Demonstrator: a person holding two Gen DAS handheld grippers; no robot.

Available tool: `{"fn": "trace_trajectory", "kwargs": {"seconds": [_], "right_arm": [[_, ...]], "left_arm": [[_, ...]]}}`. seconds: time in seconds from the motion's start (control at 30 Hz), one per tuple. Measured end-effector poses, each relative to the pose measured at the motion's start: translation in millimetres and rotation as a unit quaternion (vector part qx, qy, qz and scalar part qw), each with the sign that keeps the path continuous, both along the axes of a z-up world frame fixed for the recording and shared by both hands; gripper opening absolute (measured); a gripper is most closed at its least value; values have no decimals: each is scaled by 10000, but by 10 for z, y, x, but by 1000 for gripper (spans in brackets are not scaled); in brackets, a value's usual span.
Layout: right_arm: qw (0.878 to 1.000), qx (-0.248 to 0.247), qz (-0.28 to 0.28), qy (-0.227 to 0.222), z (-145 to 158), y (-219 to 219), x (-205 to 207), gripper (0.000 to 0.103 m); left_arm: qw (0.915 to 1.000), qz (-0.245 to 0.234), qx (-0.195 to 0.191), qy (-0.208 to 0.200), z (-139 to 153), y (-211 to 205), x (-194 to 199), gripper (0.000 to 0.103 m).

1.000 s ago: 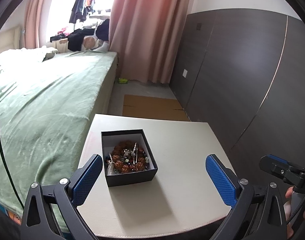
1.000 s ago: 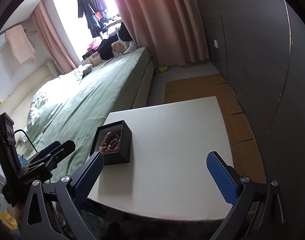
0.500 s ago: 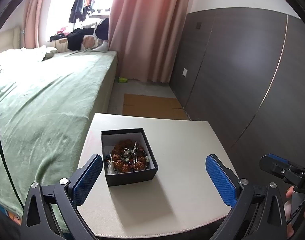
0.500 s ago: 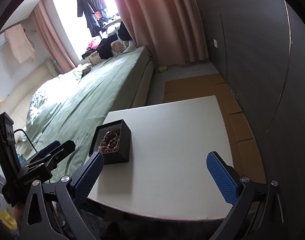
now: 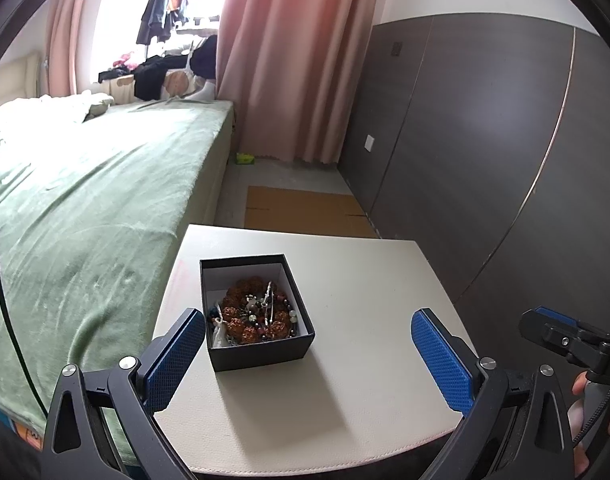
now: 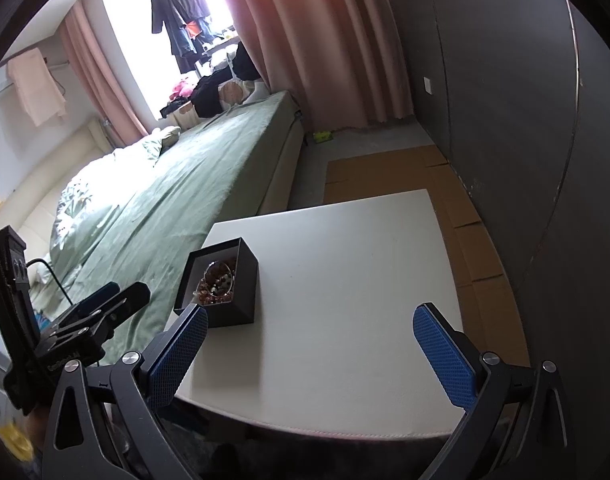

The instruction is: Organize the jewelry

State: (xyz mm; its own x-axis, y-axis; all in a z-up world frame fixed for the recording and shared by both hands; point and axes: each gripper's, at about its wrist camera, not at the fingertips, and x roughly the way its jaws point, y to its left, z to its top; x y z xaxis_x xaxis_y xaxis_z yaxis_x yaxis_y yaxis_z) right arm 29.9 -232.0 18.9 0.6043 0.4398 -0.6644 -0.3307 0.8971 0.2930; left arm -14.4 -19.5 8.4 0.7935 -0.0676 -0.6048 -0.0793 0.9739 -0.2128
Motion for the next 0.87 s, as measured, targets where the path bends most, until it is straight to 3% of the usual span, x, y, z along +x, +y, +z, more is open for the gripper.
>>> {"fn": "trace_trajectory", "kwargs": {"seconds": [0.87], "right_arm": [[10000, -21, -15, 35, -2, -12, 4, 103]], "left_arm": [[10000, 17, 49, -69, -11, -28, -7, 103]]}}
